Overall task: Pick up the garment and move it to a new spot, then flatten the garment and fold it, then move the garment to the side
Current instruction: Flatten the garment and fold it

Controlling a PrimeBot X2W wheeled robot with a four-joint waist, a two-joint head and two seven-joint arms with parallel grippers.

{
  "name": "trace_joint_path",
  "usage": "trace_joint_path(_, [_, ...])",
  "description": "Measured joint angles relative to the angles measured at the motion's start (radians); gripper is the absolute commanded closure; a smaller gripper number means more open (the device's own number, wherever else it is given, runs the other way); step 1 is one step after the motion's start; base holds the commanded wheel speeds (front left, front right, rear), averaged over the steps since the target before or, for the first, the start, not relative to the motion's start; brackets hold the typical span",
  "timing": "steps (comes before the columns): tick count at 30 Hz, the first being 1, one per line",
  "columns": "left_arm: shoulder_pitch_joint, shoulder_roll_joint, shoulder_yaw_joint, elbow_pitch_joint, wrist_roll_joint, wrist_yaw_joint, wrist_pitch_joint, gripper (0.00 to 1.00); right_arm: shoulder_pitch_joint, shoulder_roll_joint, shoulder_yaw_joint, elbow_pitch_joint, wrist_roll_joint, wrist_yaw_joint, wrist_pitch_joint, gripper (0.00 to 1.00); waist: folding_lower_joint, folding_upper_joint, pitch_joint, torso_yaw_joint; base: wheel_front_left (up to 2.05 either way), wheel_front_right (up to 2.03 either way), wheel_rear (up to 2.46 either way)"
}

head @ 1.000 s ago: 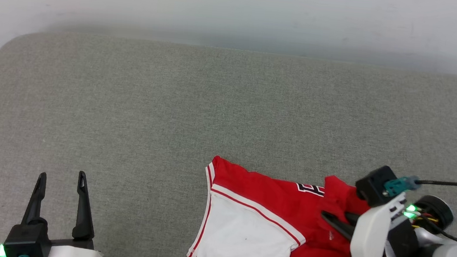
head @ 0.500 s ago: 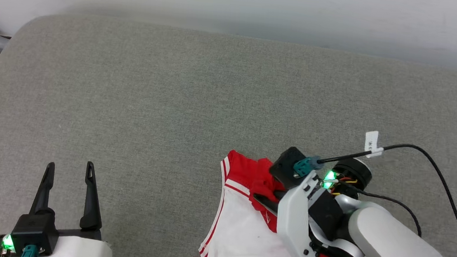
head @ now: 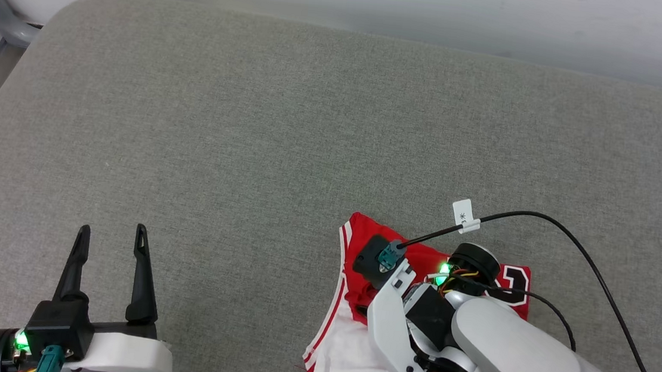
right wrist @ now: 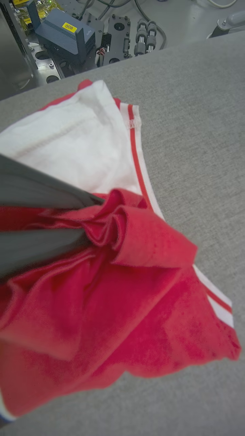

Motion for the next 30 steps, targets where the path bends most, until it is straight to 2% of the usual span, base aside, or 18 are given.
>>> trace_joint_path(5, [0.000, -0.001, 0.001, 0.002, -0.001, 0.006, 0.000, 0.00, -0.015, 0.009, 0.039, 0.051, 0.032, 0.000, -0.039, 1.00, 0.0000, 0.0000, 0.006, -0.002, 0.00, 0.00, 0.00])
trace_joint_path(6, [0.000, -0.001, 0.002, 0.003, -0.001, 0.006, 0.000, 0.00, -0.015, 0.010, 0.040, 0.053, 0.042, 0.000, -0.057, 0.87, 0.0000, 0.0000, 0.004, -0.005, 0.00, 0.00, 0.00])
trace_joint_path(7, [0.000, -0.001, 0.002, 0.005, -0.001, 0.006, 0.000, 0.00, -0.015, 0.010, 0.039, 0.051, 0.048, 0.000, -0.076, 0.17, 0.0000, 0.0000, 0.000, -0.007, 0.00, 0.00, 0.00])
trace_joint_path(8, [0.001, -0.001, 0.004, 0.005, -0.001, 0.006, 0.000, 0.00, -0.014, 0.007, 0.038, 0.044, 0.053, 0.001, -0.097, 0.00, 0.0000, 0.0000, -0.004, -0.010, 0.00, 0.00, 0.00])
trace_joint_path(11, [0.011, -0.001, 0.009, 0.007, 0.001, 0.006, 0.000, 0.00, -0.004, -0.011, 0.024, 0.005, 0.069, 0.001, -0.154, 0.00, 0.0000, 0.0000, -0.022, -0.021, 0.00, 0.00, 0.00])
trace_joint_path(15, [0.022, -0.001, 0.018, 0.010, 0.009, 0.005, 0.000, 0.00, 0.014, -0.071, -0.036, -0.080, 0.064, 0.000, -0.249, 0.00, 0.0000, 0.0000, -0.048, -0.045, 0.00, 0.00, 0.00])
trace_joint_path(21, [0.048, 0.001, 0.025, 0.013, 0.017, -0.005, 0.000, 0.00, 0.090, -0.134, -0.239, -0.159, -0.005, 0.000, -0.382, 0.00, 0.0000, 0.0000, -0.087, -0.092, 0.00, 0.00, 0.00])
trace_joint_path(25, [0.061, 0.004, 0.026, 0.015, 0.020, -0.008, -0.001, 0.00, 0.168, -0.133, -0.422, -0.175, -0.116, 0.000, -0.496, 0.00, 0.0000, 0.0000, -0.110, -0.124, 0.00, 0.00, 0.00])
trace_joint_path(28, [0.072, 0.005, 0.025, 0.016, 0.025, -0.011, -0.001, 0.00, 0.250, -0.101, -0.553, -0.185, -0.191, 0.000, -0.567, 0.00, -0.0001, 0.0000, -0.125, -0.147, 0.00, 0.00, 0.00])
trace_joint_path(29, [0.072, 0.005, 0.025, 0.016, 0.025, -0.011, -0.001, 0.00, 0.250, -0.101, -0.553, -0.185, -0.191, 0.000, -0.567, 0.00, -0.0001, 0.0000, -0.125, -0.147, 0.00, 0.00, 0.00])
trace_joint_path(30, [0.077, 0.008, 0.027, 0.019, 0.027, -0.011, -0.001, 0.00, 0.300, -0.072, -0.632, -0.200, -0.247, 0.000, -0.610, 0.00, -0.0001, 0.0000, -0.134, -0.161, 0.00, 0.00, 0.00])
